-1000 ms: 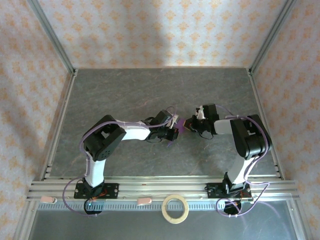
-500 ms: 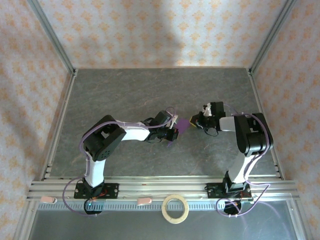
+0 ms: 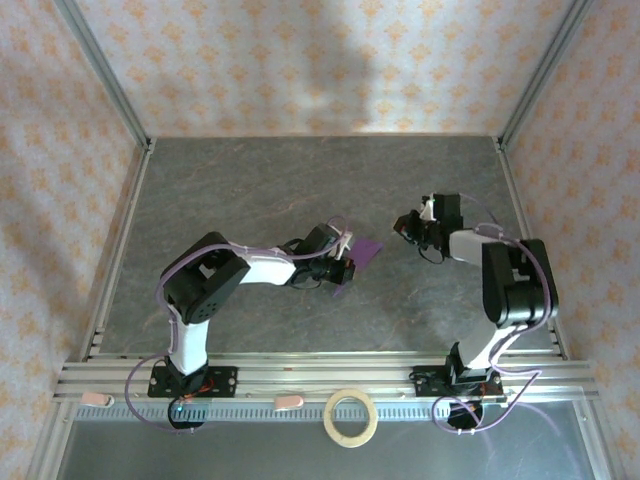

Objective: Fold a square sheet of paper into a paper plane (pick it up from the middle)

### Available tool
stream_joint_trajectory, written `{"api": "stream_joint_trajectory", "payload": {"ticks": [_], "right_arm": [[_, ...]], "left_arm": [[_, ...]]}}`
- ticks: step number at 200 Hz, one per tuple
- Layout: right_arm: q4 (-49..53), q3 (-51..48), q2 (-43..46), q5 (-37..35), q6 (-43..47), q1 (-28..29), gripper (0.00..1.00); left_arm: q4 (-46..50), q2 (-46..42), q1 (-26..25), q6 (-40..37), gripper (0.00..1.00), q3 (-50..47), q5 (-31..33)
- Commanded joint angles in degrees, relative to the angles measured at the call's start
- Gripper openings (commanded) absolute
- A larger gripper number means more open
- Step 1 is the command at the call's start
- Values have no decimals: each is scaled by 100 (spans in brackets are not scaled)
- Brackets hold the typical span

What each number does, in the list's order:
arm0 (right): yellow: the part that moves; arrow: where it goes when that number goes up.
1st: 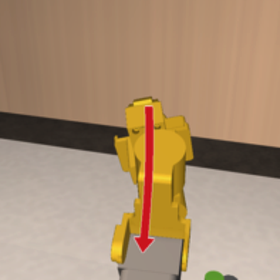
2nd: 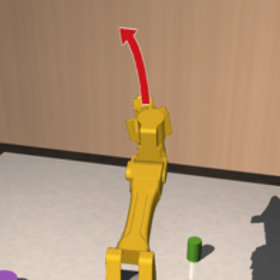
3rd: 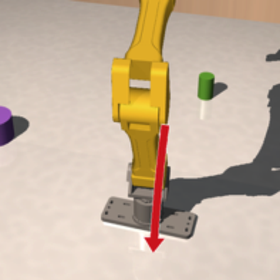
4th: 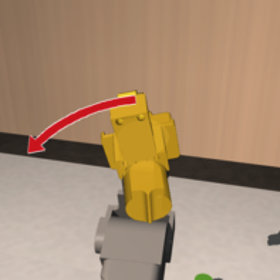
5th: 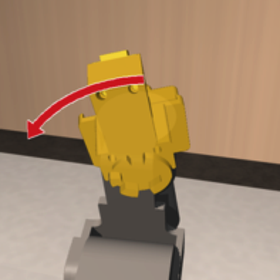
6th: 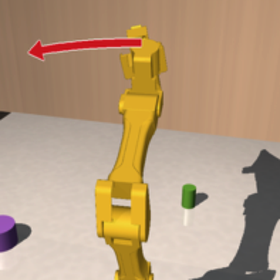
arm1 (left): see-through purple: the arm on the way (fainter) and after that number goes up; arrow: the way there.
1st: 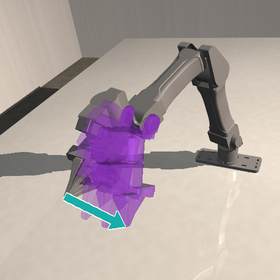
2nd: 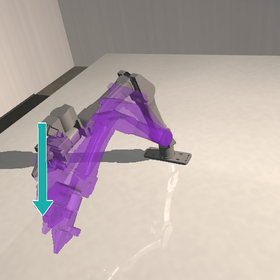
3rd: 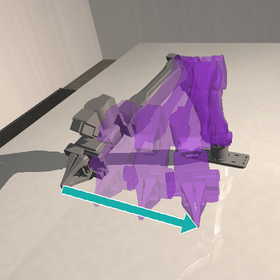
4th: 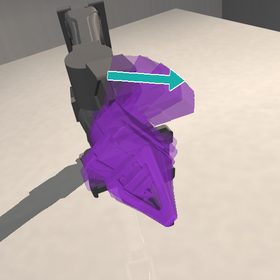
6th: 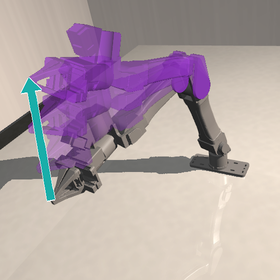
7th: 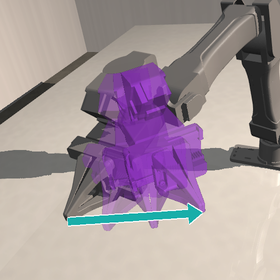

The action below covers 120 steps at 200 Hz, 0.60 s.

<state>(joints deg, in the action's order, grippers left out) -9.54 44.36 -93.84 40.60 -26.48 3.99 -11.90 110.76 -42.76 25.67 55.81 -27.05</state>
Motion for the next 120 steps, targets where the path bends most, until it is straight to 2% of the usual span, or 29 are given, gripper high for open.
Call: {"api": "stream_joint_trajectory", "payload": {"ticks": [1,37,64,76,95,120], "right_arm": [[-180,-405,540,107,-196,72,1],[-186,-953,1021,151,-360,333,7],[-269,-1287,1403,31,-480,476,16],[-276,-1387,1518,-4,-572,535,19],[-316,-1544,1684,-48,-757,673,22],[-179,-1731,1922,-212,-841,876,25]], "left_arm": [[1059,96,-65,657,0,-458,-71],[620,-808,-118,1132,0,-570,-30],[794,-1425,-71,984,13,-435,159],[920,-1613,36,894,18,-420,224],[1020,-1816,310,780,19,-549,270],[909,-1684,724,675,25,-682,-151]]}}
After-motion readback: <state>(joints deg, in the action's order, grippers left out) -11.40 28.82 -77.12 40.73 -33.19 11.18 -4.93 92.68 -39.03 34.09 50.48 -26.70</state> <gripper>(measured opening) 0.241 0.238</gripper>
